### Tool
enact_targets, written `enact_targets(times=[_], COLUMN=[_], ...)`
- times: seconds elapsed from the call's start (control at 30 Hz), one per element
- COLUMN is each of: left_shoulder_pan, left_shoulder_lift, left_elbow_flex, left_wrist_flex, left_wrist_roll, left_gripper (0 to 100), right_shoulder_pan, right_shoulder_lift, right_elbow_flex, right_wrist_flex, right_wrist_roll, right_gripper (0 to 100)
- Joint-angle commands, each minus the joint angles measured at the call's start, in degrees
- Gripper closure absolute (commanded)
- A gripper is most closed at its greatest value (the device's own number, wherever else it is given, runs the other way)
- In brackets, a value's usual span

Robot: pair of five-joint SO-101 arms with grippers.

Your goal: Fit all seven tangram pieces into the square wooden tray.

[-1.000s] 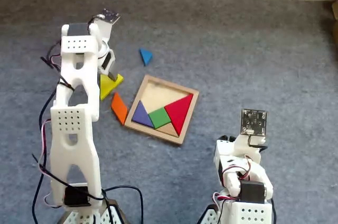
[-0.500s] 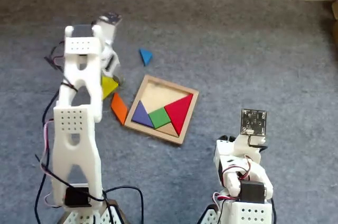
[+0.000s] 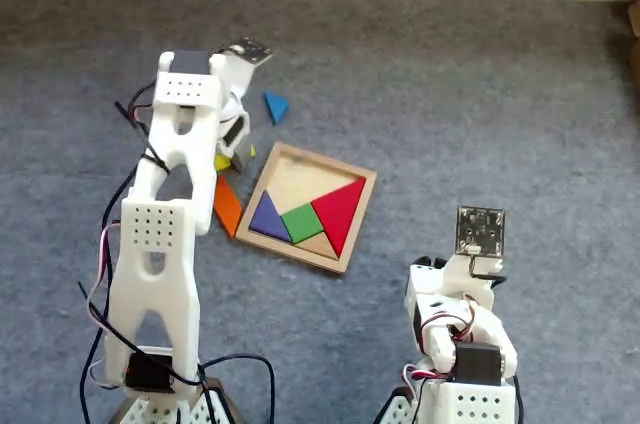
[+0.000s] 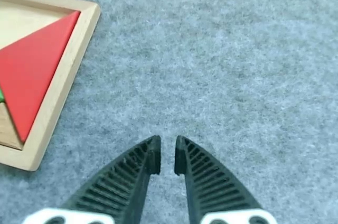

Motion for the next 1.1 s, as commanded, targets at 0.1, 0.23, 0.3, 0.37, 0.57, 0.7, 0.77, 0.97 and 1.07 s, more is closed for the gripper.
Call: enact_targets(times=[0.1, 0.23, 0.3, 0.37, 0.57, 0.7, 0.77, 0.97, 1.07], left_shoulder_pan=[1.3, 1.5, 2.2, 2.7, 5.1, 6.6, 7.3, 8.0, 8.0], left_shoulder_lift=[-0.7, -0.8, -0.7, -0.6, -0.4, -0.5, -0.8, -2.6, -4.9], left_elbow_flex=[-4.8, -9.1, -11.3, -12.5, -12.6, -13.0, -13.1, -15.2, -15.7], left_wrist_flex=[0.7, 2.4, 3.3, 4.0, 4.0, 4.0, 4.0, 4.7, 4.8], left_wrist_roll=[-0.2, -0.2, -0.3, -0.3, -0.4, -0.4, -0.4, -0.2, -0.1], left_gripper=[83, 84, 88, 90, 92, 97, 99, 100, 100], right_shoulder_pan=[0.7, 0.7, 0.7, 0.7, 0.7, 0.7, 0.7, 0.7, 0.7], right_shoulder_lift=[-0.9, -0.9, -0.9, -0.9, -0.9, -0.9, -0.9, -0.9, -0.9], right_elbow_flex=[5.2, 5.2, 5.2, 5.2, 5.2, 5.2, 5.2, 5.2, 5.2], right_wrist_flex=[-0.2, -0.2, -0.2, -0.2, -0.2, -0.2, -0.2, -0.2, -0.2], right_wrist_roll=[0.7, 0.7, 0.7, 0.7, 0.7, 0.7, 0.7, 0.7, 0.7], right_gripper=[93.3, 93.3, 93.3, 93.3, 93.3, 93.3, 93.3, 93.3, 93.3])
